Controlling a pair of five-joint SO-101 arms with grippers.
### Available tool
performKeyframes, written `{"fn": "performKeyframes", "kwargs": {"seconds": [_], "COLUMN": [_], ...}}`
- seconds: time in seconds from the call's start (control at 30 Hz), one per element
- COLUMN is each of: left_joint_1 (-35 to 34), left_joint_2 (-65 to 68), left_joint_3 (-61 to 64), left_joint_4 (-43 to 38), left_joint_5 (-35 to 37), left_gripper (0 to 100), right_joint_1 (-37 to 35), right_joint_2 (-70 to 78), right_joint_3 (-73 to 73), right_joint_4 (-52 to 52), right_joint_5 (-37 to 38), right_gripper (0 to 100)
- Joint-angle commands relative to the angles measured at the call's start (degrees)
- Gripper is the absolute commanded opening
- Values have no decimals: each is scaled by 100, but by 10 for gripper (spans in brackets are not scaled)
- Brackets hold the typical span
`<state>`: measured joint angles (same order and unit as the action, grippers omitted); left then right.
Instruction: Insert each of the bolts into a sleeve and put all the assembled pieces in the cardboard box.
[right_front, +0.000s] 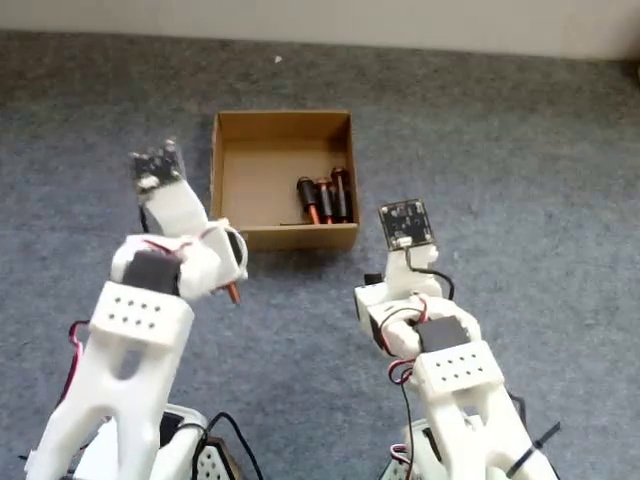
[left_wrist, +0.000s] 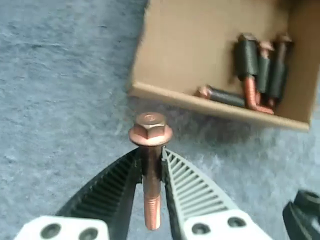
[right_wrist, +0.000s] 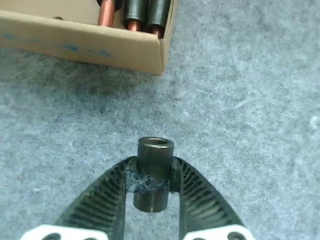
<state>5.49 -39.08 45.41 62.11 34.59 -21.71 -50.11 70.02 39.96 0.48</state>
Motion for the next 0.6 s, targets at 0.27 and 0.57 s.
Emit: {"fn": "performKeyframes", "kwargs": {"seconds": [0.27, 0.57], "left_joint_1": [848, 1191], "left_joint_2": [-2993, -4813], "left_joint_3": [2158, 3125], "left_joint_4": [-1925, -2277], "left_joint_5": [-633, -730], "left_gripper": [5, 5], "right_joint_1": [48, -470], "right_joint_2": [-2281, -3055], "right_joint_3": [787, 1262], "right_joint_4": [110, 110], "right_joint_5": [-44, -44], "right_gripper": [5, 5]}}
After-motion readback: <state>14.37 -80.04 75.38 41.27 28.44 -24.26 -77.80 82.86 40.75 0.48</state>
